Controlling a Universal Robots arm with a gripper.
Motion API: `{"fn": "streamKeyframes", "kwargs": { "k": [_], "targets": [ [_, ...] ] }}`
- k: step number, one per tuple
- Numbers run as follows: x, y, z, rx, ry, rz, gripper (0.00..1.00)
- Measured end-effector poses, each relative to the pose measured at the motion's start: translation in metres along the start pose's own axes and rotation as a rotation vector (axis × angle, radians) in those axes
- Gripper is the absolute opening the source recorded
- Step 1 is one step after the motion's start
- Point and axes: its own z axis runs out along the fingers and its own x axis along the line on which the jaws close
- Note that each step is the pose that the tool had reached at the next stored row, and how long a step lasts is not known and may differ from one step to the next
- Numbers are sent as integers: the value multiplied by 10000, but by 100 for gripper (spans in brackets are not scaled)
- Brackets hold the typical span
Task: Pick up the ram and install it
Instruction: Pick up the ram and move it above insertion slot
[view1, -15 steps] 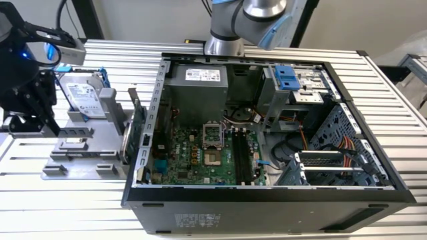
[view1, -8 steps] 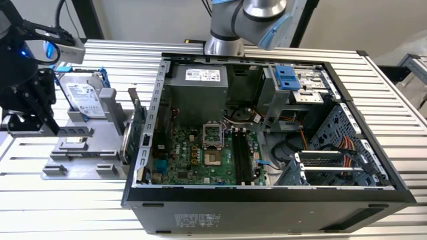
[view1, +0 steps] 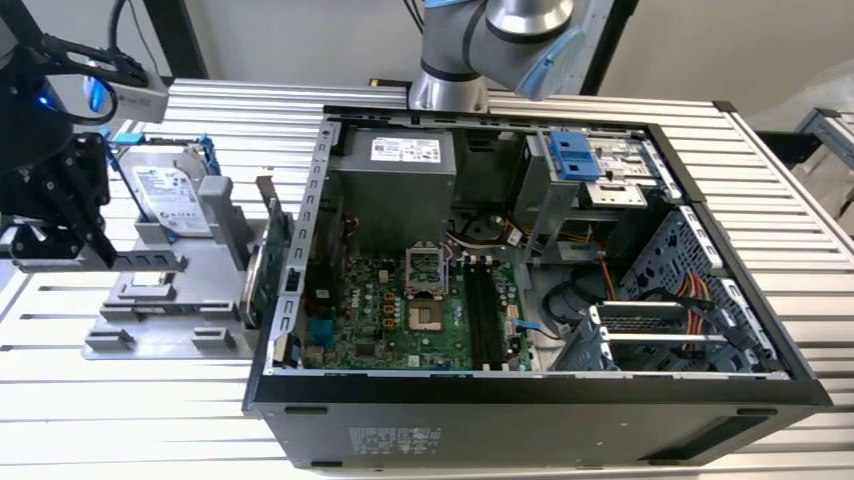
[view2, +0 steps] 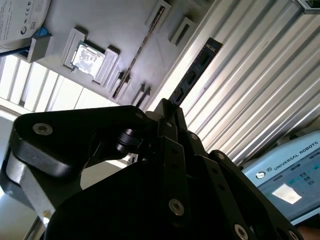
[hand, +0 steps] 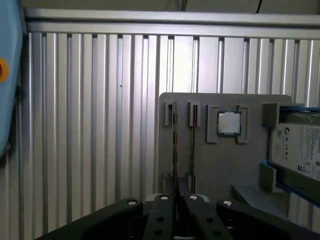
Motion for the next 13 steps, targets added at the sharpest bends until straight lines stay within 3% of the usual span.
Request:
{"fn": "streamKeyframes", "kwargs": {
  "k": [13],
  "targets": [
    [1, 1, -122, 0, -2, 152, 0]
  ]
}}
